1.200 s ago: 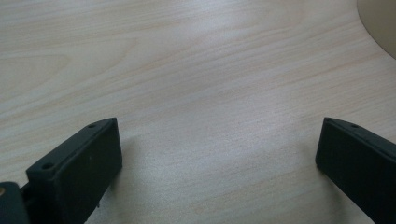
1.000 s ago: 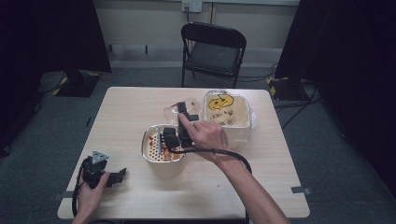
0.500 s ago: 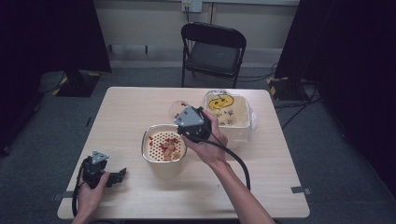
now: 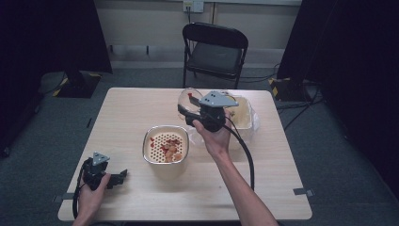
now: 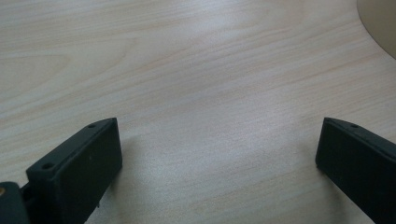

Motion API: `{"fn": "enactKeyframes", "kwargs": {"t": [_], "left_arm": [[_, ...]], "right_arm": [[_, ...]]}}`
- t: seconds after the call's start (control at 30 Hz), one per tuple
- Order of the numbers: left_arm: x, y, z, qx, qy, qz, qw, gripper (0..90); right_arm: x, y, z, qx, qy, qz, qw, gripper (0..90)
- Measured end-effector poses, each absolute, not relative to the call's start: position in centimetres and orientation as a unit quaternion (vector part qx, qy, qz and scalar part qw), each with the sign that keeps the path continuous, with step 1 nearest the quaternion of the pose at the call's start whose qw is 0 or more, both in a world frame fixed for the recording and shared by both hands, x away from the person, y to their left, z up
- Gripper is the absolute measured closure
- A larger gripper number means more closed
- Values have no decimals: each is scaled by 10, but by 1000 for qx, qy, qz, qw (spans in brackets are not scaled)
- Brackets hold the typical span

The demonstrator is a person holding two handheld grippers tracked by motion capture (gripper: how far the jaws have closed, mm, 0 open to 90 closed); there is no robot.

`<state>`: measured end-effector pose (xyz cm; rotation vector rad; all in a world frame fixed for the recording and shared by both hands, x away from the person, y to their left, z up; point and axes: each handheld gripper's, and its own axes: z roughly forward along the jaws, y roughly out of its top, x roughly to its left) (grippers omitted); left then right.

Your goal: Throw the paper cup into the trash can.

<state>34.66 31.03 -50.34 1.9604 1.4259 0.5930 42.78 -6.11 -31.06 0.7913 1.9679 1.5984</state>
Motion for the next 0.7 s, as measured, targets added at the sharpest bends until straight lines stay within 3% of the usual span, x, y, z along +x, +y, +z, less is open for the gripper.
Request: {"fn": "enactKeyframes", "kwargs": {"t": [0.7], "left_arm": [[347,310,-503,745,542,226,317,0]], "right_arm": [[452,-109,-284,329,695,581,266,505]]}}
